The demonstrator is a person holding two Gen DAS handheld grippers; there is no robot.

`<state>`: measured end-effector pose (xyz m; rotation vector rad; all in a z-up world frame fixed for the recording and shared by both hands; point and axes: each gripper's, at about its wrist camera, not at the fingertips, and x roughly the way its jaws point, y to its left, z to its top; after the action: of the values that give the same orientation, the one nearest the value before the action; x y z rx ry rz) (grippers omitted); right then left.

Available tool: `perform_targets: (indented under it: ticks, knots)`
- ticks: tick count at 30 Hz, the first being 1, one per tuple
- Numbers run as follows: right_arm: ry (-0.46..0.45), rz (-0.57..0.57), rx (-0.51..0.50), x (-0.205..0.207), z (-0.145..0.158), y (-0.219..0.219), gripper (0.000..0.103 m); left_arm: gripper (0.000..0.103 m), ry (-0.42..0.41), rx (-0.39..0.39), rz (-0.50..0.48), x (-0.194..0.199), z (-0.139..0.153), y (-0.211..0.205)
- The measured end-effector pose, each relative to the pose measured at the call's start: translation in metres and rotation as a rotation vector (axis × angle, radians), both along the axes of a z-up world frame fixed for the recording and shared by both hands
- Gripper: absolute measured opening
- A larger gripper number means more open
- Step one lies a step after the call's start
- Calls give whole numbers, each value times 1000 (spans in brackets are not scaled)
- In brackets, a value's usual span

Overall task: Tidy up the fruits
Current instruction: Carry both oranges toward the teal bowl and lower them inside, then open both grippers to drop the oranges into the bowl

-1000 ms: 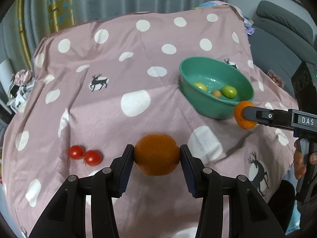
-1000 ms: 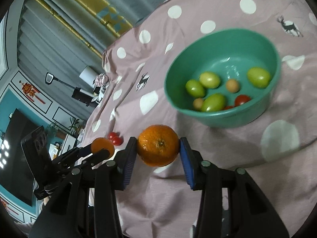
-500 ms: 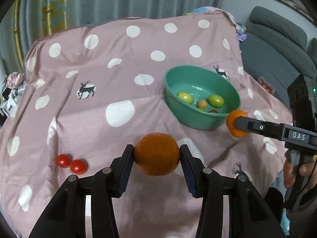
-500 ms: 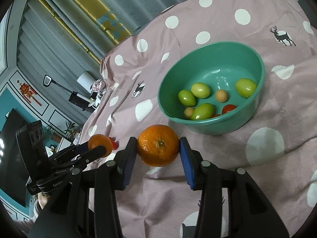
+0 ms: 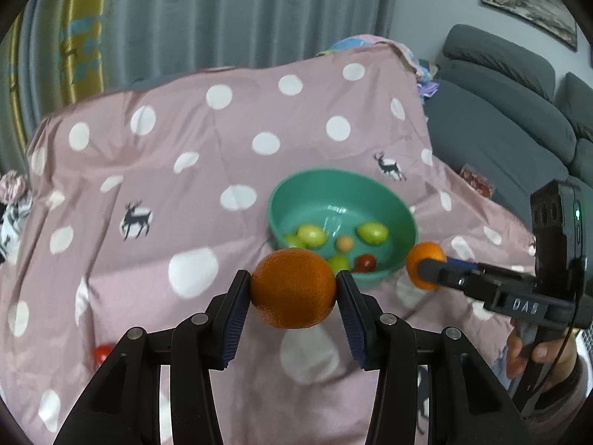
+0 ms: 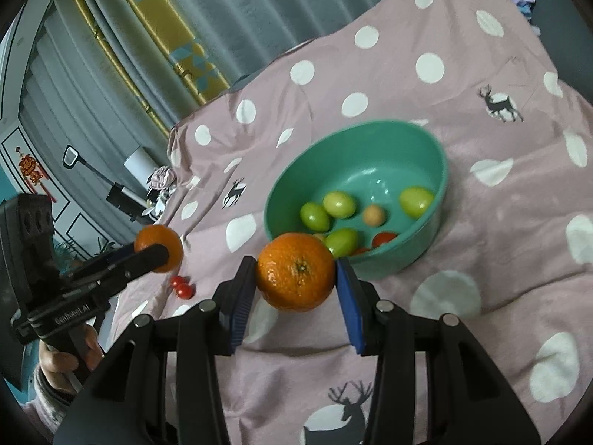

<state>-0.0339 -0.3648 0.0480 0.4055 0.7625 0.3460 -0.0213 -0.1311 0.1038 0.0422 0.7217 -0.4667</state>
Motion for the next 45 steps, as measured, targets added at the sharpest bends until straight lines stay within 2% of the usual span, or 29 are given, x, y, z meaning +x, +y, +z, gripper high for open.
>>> perform_targets:
  ticks: [6,13,28,45]
  knots:
    - [-28,-29,-23,0,6,-10,44,48,-24,-2,-32,11,12,-21]
    - [-54,-54,-49,7,9,-20,44,48,-16,3,-47,25,12,-37]
    - [-52,-57,-56,29,1,-30,44,48,79,-27,-40,63,-11,-54]
    - [-16,-50,-108,63,-9,-30,44,48,142,84,-89,94,-50,-90]
